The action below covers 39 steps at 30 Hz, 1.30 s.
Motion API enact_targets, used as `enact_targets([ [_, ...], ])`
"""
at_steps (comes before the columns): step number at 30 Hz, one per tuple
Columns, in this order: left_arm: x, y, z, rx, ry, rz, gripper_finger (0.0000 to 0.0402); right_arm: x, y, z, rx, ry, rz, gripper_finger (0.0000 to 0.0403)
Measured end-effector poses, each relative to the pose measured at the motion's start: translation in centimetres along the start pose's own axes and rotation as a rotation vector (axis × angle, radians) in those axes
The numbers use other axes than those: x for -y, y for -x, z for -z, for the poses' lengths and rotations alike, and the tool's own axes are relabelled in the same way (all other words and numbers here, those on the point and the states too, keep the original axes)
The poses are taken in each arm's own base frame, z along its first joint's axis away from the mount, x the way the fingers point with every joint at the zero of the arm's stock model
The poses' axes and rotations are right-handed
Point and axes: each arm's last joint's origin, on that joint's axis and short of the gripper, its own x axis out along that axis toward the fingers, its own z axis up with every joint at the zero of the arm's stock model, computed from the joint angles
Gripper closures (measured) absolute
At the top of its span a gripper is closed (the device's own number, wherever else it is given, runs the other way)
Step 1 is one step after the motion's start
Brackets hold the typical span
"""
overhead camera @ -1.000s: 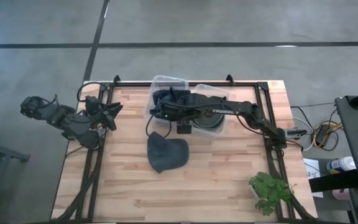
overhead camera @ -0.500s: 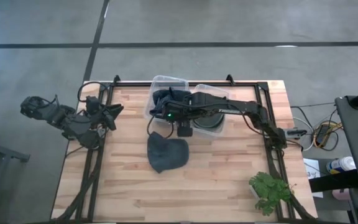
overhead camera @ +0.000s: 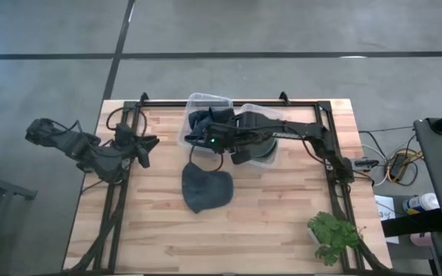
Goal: Pick & Place hat
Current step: Put the right blue cap into the left transparent bin
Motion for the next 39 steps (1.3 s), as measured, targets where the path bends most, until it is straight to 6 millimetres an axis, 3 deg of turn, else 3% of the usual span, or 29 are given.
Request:
enact_targets([
  [5, 0.4, -0.4, 0.3, -0.008, -0.041, -0.014, 0.0312, -0.6, -2.7, 0.4, -0.081, 0.043, -0.031, 0.0234],
  [11, 0.6, -0.6, 0.6, -0.016, -0.082, -0.021, 0.0312, -0.7, -4.6, -0.5, -0.040, 0.079, 0.069, 0.0256],
  [16, 0.7, -0.7, 0.7, -0.030, -0.087, -0.017, 0.0312, -0.5, -4.9, -1.0, -0.023, 0.093, 0.138, 0.0292],
  [21, 0.8, -0.7, 0.8, -0.053, -0.090, -0.001, 0.0312, -0.3, -4.2, -0.6, -0.046, 0.051, 0.124, 0.0368],
  [28, 0.7, -1.0, 1.1, -0.044, -0.191, -0.021, 0.0312, 0.6, -1.4, -0.1, 0.021, -0.341, 0.014, 0.0388],
  [34, -0.6, -3.4, 3.7, -0.105, -0.348, -0.149, 0.0312, 2.0, 0.5, 0.1, 0.103, -0.770, -0.065, 0.0389],
  [39, -2.5, -5.6, 4.8, -0.096, -0.415, -0.344, 0.0312, 1.9, 0.5, 0.4, 0.066, -0.881, -0.033, 0.0389],
])
